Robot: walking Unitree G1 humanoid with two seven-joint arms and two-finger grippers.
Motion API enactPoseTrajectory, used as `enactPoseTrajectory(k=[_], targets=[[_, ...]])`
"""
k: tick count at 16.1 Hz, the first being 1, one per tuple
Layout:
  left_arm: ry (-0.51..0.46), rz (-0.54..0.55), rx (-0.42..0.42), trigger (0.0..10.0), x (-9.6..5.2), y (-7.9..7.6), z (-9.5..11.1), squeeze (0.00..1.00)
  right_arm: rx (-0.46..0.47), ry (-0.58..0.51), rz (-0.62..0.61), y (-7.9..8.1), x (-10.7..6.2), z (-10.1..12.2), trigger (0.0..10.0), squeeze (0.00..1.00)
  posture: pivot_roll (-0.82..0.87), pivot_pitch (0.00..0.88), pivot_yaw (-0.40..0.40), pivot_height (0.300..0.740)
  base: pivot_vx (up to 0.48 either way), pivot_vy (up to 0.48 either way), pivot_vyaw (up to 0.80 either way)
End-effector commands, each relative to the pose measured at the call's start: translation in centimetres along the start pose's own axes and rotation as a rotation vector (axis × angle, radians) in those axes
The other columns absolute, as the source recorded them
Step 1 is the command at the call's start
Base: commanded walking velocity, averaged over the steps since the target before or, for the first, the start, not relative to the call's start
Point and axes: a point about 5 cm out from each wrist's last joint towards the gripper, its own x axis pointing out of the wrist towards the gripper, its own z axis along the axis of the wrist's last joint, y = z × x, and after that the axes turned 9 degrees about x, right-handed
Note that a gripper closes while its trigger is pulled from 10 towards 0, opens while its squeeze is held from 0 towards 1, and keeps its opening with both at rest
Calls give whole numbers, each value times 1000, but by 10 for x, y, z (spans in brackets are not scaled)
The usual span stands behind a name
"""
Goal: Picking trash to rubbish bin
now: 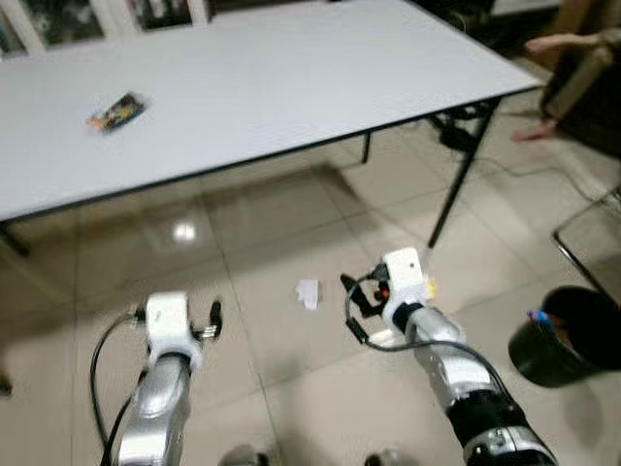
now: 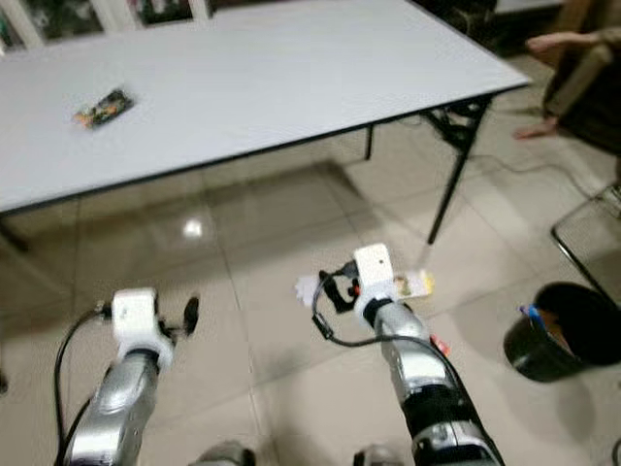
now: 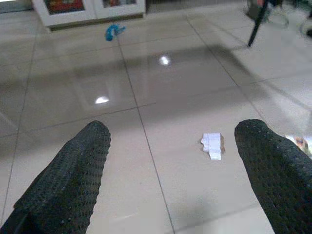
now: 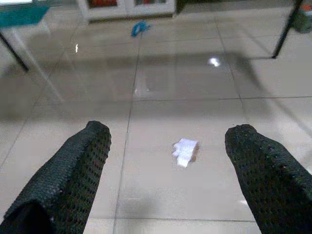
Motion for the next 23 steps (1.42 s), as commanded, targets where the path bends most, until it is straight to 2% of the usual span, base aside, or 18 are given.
enactPoseTrajectory(k=[1, 3, 7, 11, 14, 15, 17, 19, 21, 23], targets=[[24, 46, 17, 10000, -3, 14, -8, 0, -10, -15, 26, 8, 5, 5, 10000, 0, -13, 89, 22, 740, 0, 0, 431], [14, 77, 16, 10000, 0, 22, -5, 0, -19, -12, 47, 12, 11, 10, 10000, 0, 8, 73, 4, 740, 0, 0, 475], [-39, 95, -3, 10000, 4, 29, 5, 0, -38, -18, 89, 22, 22, 20, 10000, 0, 44, 48, -28, 740, 0, 0, 377], [-92, 73, -65, 10000, 9, 25, 21, 0, -72, -41, 158, 31, 27, 31, 10000, 0, 43, 32, -24, 740, 0, 0, 0], [-128, 34, -66, 10000, 10, 21, 32, 0, -111, -103, 210, 42, 24, 36, 10000, 0, 16, 21, 0, 740, 271, 0, 0], [-131, 33, -64, 10000, 10, 21, 34, 0, -106, -116, 207, 43, 23, 38, 10000, 0, 19, 23, -2, 740, 281, 0, 0], [-163, 56, -75, 10000, 6, 24, 43, 0, -94, -217, 163, 46, 21, 51, 10000, 0, 31, 26, 3, 740, 283, 0, 0], [-196, 56, -73, 10000, -2, 23, 51, 0, -125, -305, 127, 51, 22, 66, 10000, 0, 31, 20, 1, 740, 281, 0, 0], [-224, 49, -71, 10000, -6, 19, 59, 0, -57, -317, 32, 41, 24, 75, 10000, 0, 31, 23, -7, 740, 281, 0, 0], [-232, 57, -83, 10000, -7, 18, 65, 0, -55, -330, -4, 35, 23, 77, 10000, 0, 35, 36, -15, 740, 276, 0, 0]])
